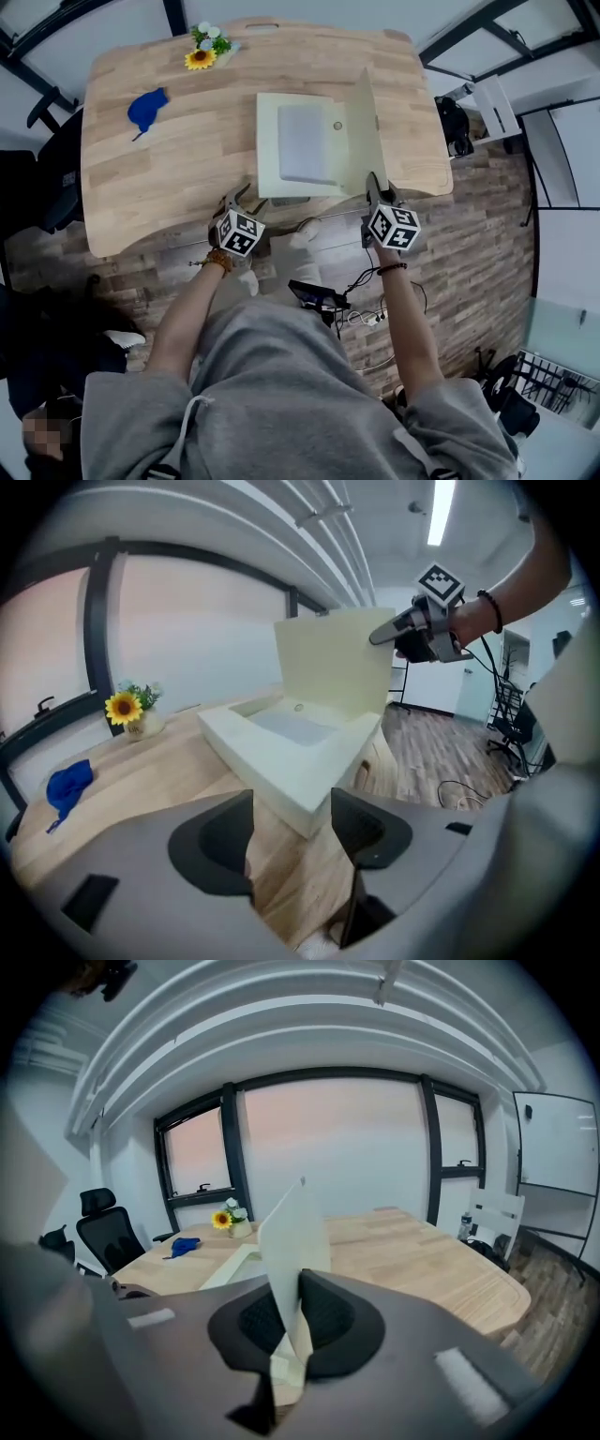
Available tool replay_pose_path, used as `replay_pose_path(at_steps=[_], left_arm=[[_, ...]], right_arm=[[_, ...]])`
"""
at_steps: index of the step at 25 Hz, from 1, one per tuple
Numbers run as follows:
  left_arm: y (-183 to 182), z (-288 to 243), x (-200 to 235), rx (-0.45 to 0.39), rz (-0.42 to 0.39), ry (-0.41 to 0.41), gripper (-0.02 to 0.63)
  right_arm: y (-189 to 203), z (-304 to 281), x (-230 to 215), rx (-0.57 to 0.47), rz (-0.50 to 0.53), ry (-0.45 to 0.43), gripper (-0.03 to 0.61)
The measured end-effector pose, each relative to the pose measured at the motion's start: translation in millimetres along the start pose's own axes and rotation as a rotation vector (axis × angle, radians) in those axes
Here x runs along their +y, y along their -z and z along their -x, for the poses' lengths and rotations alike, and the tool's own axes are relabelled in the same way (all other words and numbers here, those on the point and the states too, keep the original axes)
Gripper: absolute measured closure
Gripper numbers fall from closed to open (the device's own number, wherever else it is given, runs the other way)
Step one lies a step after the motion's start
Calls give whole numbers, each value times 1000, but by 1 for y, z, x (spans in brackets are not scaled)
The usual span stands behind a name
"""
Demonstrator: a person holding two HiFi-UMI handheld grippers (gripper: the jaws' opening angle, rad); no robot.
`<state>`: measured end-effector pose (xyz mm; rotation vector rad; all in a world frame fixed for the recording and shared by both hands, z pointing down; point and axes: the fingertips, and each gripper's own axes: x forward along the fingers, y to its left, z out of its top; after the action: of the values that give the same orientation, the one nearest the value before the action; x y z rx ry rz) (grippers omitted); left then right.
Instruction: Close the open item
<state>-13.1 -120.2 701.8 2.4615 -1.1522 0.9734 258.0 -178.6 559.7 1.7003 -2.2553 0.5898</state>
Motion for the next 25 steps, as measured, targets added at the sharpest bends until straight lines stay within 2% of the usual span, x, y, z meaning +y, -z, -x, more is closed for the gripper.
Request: replay_pose_path(at_steps=[3, 5, 7, 9, 12, 14, 21, 25], left_arm=[[-18, -2, 5, -22, -8, 7, 327], [-29, -6, 5, -38, 3, 20, 324], [-31, -14, -1, -15, 12, 62, 324], [-26, -21, -8, 7, 59, 107, 327], [-23, -23, -9, 5, 156, 134, 325], [-22, -22, -8, 7, 183, 138, 325], [-23, -24, -10, 23, 196, 129, 325], [-25, -28, -12, 35, 209, 147, 325]], right_arm=[[2, -2, 5, 4, -59, 1, 554], [1, -3, 5, 7, -76, -3, 552], [1, -4, 6, 13, -73, -14, 552], [1, -4, 5, 20, -69, -14, 552], [2, -2, 5, 31, -32, -13, 552], [4, -2, 11, 40, 17, -22, 552], [13, -11, 45, 56, 132, -85, 546], [12, -16, 57, 59, 105, -123, 543]])
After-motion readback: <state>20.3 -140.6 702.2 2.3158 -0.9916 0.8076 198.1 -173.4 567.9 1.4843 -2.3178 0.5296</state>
